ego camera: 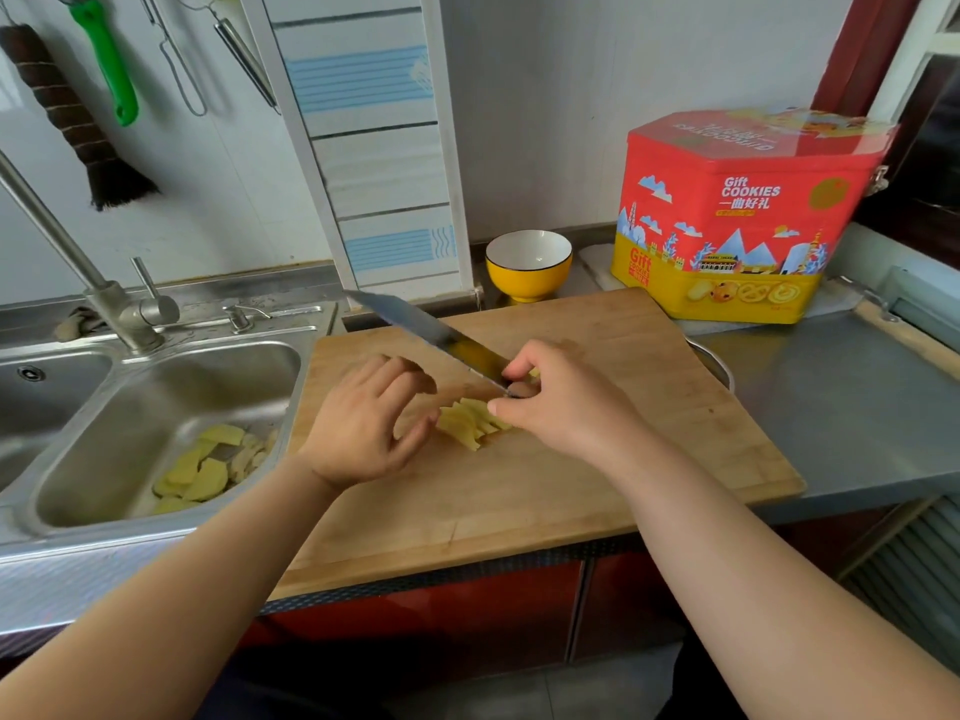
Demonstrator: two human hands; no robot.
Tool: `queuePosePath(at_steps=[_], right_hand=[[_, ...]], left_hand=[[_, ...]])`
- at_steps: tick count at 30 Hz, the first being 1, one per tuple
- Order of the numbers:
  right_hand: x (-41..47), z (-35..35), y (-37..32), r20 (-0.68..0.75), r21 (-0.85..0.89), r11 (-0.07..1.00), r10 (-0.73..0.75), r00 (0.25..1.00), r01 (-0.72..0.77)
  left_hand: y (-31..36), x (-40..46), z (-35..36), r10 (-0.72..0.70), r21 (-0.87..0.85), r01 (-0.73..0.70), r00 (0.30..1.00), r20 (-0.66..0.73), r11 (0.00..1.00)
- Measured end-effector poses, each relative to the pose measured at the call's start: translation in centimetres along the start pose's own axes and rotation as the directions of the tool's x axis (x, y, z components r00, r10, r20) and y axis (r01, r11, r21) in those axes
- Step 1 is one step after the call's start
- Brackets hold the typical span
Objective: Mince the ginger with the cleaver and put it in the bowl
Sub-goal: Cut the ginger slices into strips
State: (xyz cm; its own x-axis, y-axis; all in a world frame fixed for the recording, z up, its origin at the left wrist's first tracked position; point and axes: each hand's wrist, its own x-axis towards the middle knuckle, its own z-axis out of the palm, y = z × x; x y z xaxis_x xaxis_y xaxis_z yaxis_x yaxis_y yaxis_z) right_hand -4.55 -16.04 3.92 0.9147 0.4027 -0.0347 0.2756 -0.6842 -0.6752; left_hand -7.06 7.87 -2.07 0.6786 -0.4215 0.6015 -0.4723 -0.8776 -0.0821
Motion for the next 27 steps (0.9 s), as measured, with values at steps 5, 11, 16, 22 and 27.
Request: queuePosePath(at_steps=[5, 11, 16, 22, 27], right_hand=[[-0.2, 0.6, 0.4, 0.041, -0.045, 0.999, 0.001, 0.999, 0.000], [0.8, 0.3, 1.3, -0.021, 0.116, 0.989, 0.100, 0.995, -0.097], [1.4, -0.8, 2.0, -0.054, 0.299, 0.943, 0.170, 0.984, -0.147], [1.4, -2.0, 2.2, -0.034, 0.331, 0.929, 0.186, 0.982, -0.165], [1.2, -2.8, 1.3, 0.058, 0.106, 0.979, 0.169, 0.984, -0.175]], left_hand=[[0.9, 1.0, 0.8, -0.238, -0.074, 0.321, 0.819, 0.521, 0.944], [-0.9, 3.2, 1.6, -0.128, -0.212, 0.446, 0.618, 0.776, 0.869], [0.0, 5.4, 2.2, -0.057, -0.177, 0.320, 0.605, 0.794, 0.931], [-0.1, 5.7, 2.3, -0.070, -0.205, 0.357, 0.626, 0.777, 0.911], [0.0, 5.5, 2.0, -0.159, -0.217, 0.502, 0.603, 0.782, 0.837]])
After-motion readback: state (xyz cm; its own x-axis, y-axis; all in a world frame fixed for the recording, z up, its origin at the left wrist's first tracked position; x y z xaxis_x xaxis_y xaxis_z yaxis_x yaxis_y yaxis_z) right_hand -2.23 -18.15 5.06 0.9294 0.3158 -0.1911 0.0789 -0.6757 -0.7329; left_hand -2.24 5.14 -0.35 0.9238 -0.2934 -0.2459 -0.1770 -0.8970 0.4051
